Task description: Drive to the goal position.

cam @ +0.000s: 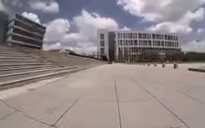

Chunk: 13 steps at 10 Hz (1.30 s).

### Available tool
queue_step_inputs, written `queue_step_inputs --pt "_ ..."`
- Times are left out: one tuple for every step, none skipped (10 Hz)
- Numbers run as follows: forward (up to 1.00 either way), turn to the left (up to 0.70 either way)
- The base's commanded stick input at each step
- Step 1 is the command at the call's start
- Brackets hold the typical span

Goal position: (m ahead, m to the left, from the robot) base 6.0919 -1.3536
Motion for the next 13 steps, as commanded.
queue_step_inputs --pt "0.70 0.00" --pt "0.70 0.00" --pt "0.70 0.00" --pt "0.70 0.00" --pt "0.70 0.00" --pt "0.70 0.00" --pt "0.70 0.00" --pt "0.70 0.00" --pt "0.70 0.00" --pt "0.70 -0.07" --pt "0.70 -0.34" --pt "0.70 -0.35" --pt "0.70 -0.35"
